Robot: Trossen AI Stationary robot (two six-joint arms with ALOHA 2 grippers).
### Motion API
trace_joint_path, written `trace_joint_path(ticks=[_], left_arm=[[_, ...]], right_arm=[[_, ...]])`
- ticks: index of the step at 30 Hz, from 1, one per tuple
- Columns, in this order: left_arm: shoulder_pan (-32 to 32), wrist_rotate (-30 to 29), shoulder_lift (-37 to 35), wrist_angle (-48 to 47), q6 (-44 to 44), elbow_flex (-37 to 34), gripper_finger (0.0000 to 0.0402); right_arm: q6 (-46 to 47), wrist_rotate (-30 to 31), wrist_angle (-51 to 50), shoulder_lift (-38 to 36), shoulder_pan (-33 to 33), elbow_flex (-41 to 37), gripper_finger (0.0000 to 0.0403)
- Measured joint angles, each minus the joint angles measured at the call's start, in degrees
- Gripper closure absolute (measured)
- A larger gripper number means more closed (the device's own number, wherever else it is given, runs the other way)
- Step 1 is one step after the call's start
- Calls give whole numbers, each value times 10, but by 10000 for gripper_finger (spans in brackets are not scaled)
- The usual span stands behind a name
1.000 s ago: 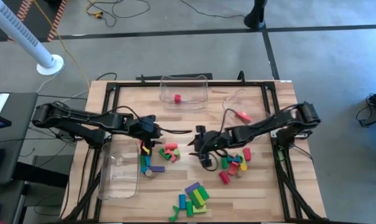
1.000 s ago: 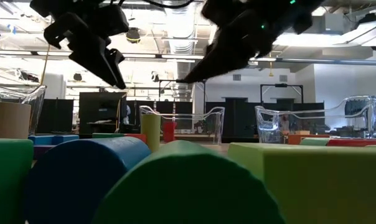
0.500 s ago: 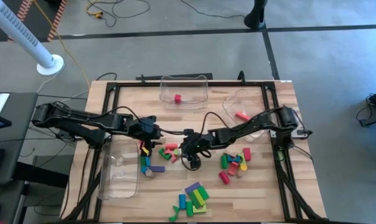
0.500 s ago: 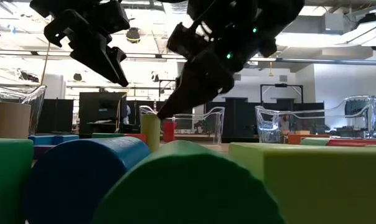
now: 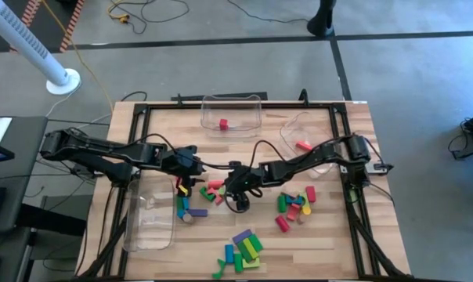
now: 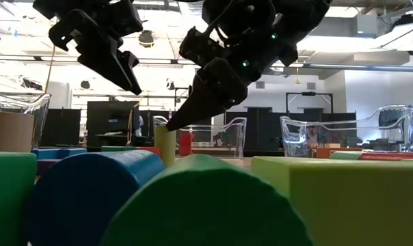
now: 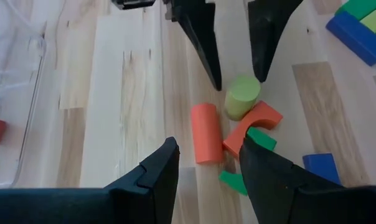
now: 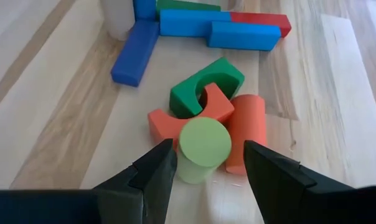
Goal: Sort blocks by size
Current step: Put the light green cylindrical block into the left transparent bin
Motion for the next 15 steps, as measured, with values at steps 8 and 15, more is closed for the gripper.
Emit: trace_joint_path(ticks=[8,15], left_arm=[[0,0,0,9,2,0,241],[0,0,0,8,3,0,241]], right_arm=[[-10,2,41,26,0,1,184],[-9,2,49,26,-8,2,184]])
